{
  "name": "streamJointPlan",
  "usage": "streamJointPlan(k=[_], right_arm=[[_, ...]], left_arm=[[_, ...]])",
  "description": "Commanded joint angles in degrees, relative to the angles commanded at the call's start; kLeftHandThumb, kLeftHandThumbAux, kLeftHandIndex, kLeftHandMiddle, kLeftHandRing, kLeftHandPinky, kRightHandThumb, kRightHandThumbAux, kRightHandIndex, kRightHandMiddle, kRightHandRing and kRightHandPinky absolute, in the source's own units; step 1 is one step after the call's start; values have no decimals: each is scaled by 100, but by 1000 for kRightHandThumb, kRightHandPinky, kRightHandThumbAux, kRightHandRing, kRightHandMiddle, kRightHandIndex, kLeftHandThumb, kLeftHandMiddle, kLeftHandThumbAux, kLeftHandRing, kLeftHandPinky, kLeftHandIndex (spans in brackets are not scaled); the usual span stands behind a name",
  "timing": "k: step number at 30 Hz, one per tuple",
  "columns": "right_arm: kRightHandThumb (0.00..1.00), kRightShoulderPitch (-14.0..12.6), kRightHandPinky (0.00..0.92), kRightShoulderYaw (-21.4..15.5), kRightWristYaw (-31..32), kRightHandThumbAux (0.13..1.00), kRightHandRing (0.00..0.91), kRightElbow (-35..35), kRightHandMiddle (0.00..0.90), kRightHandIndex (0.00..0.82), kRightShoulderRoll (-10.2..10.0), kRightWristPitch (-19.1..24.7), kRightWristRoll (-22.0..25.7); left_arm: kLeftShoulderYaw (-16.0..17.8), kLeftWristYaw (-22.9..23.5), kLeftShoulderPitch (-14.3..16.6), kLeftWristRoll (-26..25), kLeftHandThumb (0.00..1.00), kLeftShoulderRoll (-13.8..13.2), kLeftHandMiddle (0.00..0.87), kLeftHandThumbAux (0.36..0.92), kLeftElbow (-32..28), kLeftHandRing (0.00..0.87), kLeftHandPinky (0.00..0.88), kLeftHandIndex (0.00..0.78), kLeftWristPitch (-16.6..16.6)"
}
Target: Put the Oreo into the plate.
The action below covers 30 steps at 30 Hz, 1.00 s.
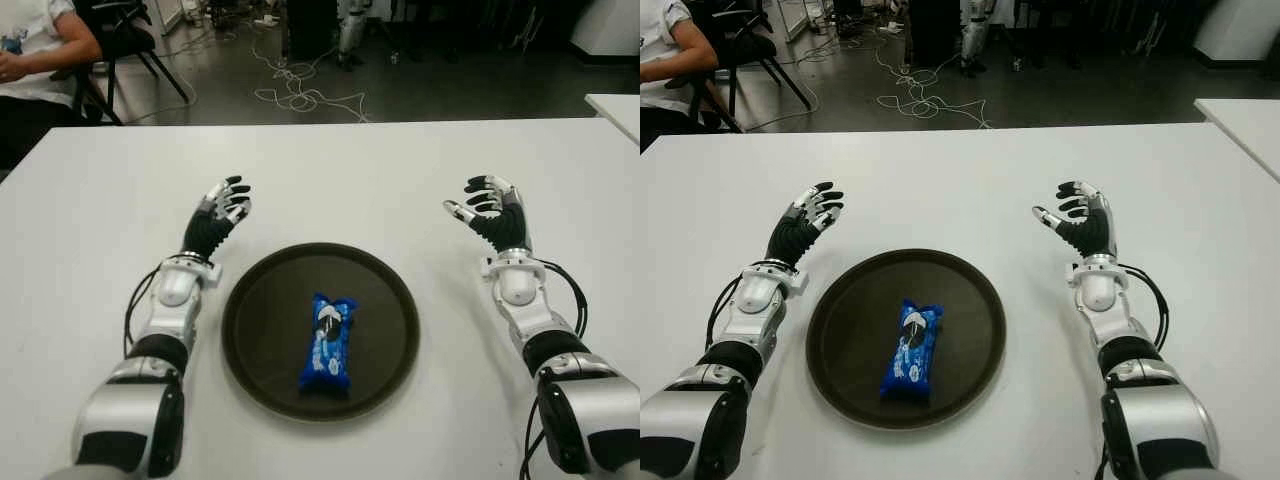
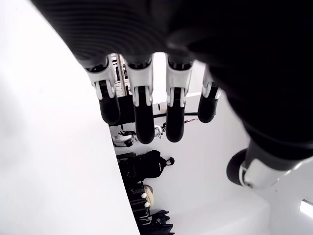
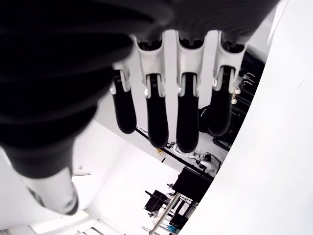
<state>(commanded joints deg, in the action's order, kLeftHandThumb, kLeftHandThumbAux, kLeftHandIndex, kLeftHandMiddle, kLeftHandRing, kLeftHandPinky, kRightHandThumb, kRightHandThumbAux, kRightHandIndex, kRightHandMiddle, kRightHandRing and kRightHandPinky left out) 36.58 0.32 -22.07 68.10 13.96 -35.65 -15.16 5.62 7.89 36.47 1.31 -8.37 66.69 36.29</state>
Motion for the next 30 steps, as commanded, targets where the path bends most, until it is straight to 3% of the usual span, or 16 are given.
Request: streamJointPlan(k=[6, 30], right_arm=[[141, 6, 414, 26, -33, 696, 425, 8, 412, 375, 0, -5, -18], [152, 8, 407, 110, -151, 700, 425, -3, 417, 381, 17, 88, -61]], left_arm=[[10, 6, 1, -12, 344, 7, 228, 529, 8, 196, 135, 165, 35], [11, -4, 14, -17, 366, 4, 203, 566, 12, 192, 144, 136, -48]])
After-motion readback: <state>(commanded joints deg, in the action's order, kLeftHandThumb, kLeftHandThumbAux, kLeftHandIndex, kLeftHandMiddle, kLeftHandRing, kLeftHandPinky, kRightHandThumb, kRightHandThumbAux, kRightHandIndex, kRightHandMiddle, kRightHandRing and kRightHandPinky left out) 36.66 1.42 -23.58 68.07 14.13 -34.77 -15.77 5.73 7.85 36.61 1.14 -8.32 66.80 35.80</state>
